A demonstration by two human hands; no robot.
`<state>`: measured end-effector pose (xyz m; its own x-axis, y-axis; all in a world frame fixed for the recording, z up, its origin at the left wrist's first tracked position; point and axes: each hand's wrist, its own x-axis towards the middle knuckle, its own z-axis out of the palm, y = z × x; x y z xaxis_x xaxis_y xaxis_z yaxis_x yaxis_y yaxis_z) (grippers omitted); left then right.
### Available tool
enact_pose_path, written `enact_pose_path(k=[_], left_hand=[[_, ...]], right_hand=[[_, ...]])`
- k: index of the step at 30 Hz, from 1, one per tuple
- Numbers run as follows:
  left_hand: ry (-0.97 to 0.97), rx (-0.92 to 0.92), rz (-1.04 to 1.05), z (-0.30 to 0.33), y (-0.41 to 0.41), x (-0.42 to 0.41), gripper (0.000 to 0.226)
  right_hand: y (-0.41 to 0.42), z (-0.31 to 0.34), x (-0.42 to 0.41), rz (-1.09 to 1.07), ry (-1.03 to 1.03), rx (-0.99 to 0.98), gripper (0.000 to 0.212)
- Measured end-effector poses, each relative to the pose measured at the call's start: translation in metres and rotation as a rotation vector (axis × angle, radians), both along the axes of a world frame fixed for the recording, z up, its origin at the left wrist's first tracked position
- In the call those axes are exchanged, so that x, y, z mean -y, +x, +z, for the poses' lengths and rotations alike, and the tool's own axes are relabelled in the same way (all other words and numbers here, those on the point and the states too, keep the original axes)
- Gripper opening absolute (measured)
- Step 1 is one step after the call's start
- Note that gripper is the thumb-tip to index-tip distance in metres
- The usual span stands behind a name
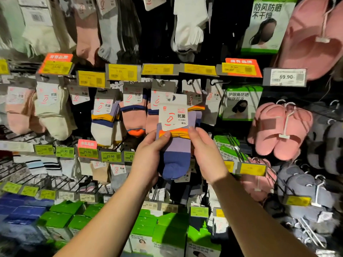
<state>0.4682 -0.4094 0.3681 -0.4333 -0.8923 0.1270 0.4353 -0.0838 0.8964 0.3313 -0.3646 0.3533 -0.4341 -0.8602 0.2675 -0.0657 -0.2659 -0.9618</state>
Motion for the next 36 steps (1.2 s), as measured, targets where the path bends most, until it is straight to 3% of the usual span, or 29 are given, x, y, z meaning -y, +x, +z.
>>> enact_pose_path(k=[3, 10, 13, 16, 19, 22, 24, 28, 33, 36], left_hand=[[-0.044, 0.045, -0.046, 0.006, -0.009, 0.001, 0.024], [-0.251, 0.374, 0.098, 0.022, -0.031, 0.02, 0.028], [-0.264, 0.383, 0.08, 0.031, -0.041, 0.025, 0.023], [-0.279, 0.399, 0.075, 0.037, -0.046, 0.031, 0.021], [-0.273, 0.436, 0.096, 0.042, -0.05, 0.037, 0.017], [-0.259, 0.458, 0.082, 0.041, -0.054, 0.043, 0.017], [-0.234, 0.465, 0.074, 0.037, -0.058, 0.048, 0.015], [-0.212, 0.539, 0.044, 0.026, -0.069, 0.055, 0.004], [-0.193, 0.674, 0.01, 0.017, -0.081, 0.058, 0.046], [-0.21, 0.718, 0.017, 0.014, -0.091, 0.059, 0.055]], right_hand=[[-0.006, 0.015, 0.002, -0.018, -0.037, -0.089, 0.022], [-0.034, 0.036, 0.016, -0.119, -0.015, -0.132, 0.014], [-0.046, 0.047, 0.023, -0.159, 0.009, -0.119, 0.008], [-0.055, 0.05, 0.033, -0.17, 0.013, -0.103, 0.018], [-0.061, 0.051, 0.042, -0.157, 0.01, -0.006, 0.01], [-0.066, 0.048, 0.05, -0.162, 0.039, 0.055, 0.016], [-0.07, 0.048, 0.055, -0.17, 0.075, 0.003, 0.025], [-0.078, 0.049, 0.067, -0.228, 0.154, -0.112, 0.02], [-0.099, 0.048, 0.09, -0.304, 0.27, -0.235, 0.049], [-0.096, 0.055, 0.092, -0.348, 0.327, -0.287, 0.053]])
